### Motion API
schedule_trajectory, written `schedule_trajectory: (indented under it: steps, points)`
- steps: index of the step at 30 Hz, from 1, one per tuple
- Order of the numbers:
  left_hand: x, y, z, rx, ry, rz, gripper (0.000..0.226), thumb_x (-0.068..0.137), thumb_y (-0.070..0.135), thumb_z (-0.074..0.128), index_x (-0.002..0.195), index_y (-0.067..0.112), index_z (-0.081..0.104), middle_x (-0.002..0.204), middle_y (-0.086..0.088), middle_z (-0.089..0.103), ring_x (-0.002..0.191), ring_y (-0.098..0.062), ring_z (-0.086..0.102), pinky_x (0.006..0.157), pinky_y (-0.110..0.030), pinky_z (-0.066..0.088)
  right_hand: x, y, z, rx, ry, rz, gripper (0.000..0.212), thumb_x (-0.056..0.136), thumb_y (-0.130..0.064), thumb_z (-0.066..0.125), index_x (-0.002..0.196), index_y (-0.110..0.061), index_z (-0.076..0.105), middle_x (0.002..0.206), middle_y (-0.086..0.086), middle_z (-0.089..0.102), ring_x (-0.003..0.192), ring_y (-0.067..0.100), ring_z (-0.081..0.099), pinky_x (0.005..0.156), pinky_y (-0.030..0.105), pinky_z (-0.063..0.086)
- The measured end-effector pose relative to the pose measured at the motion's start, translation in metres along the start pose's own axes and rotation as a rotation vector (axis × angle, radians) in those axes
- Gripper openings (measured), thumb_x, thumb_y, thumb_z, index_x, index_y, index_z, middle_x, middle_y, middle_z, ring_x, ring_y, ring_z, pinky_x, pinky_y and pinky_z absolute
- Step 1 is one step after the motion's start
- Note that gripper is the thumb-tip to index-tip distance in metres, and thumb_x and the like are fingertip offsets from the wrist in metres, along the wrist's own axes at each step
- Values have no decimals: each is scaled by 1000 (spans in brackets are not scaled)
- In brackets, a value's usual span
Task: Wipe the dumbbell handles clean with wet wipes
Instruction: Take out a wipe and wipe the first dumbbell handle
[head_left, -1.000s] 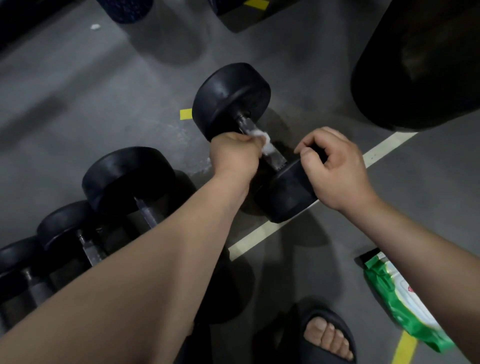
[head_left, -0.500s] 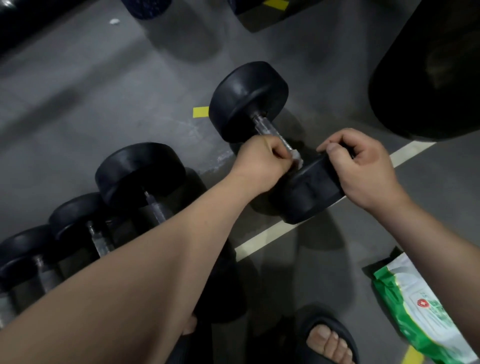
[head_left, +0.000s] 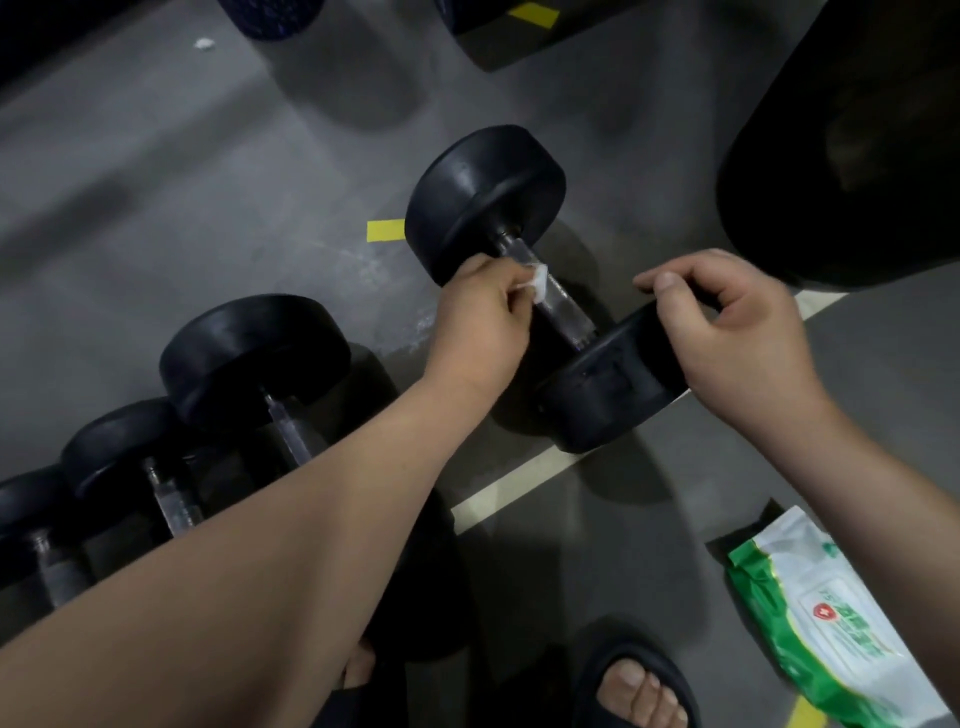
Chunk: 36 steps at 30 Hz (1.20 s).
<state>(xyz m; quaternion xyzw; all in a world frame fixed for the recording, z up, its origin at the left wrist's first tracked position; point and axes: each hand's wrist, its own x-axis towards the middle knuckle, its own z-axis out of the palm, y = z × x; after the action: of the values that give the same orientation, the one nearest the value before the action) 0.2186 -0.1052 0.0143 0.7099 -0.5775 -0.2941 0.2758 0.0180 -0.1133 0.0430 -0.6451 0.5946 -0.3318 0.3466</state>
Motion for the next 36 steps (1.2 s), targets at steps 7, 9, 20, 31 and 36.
schedule_trajectory:
  steps: [7, 9, 20, 31, 36]
  points:
    - [-12, 9, 13, 20, 22, 125, 14, 95, 17, 67, 104, 10, 75, 108, -5, 65, 95, -14, 63, 90, -23, 51, -8, 2, 19, -153, -24, -149, 17, 89, -25, 57, 79, -20, 70, 84, -12, 62, 89, 13, 55, 83, 29, 43]
    - [-2, 12, 9, 16, 117, -18, 18, 98, 22, 63, 107, 12, 74, 108, -4, 63, 93, -14, 62, 87, -21, 50, -7, 2, 18, -139, -21, -140, 16, 89, -23, 58, 79, -20, 70, 84, -14, 62, 89, 11, 55, 83, 26, 42]
    - [21, 15, 18, -22, 251, -274, 30, 103, 31, 52, 96, 16, 76, 90, -4, 69, 81, -16, 66, 82, -32, 56, -4, 5, 15, -131, -16, -98, 17, 90, -26, 57, 80, -23, 70, 84, -18, 61, 91, 7, 55, 82, 20, 41]
    - [17, 13, 15, 98, 151, -163, 36, 106, 24, 46, 138, 19, 59, 118, 0, 54, 98, -12, 55, 86, -12, 41, 3, 14, 5, -18, -51, -63, 18, 94, -19, 60, 83, -22, 73, 87, -12, 66, 95, 11, 62, 85, 24, 45]
    - [17, 6, 20, -43, 29, -154, 19, 104, 31, 49, 114, 18, 58, 91, 14, 55, 88, 3, 60, 73, -8, 46, 15, 17, -7, 38, -74, 47, 21, 95, -18, 59, 83, -27, 74, 87, -15, 70, 90, 2, 65, 80, 18, 46]
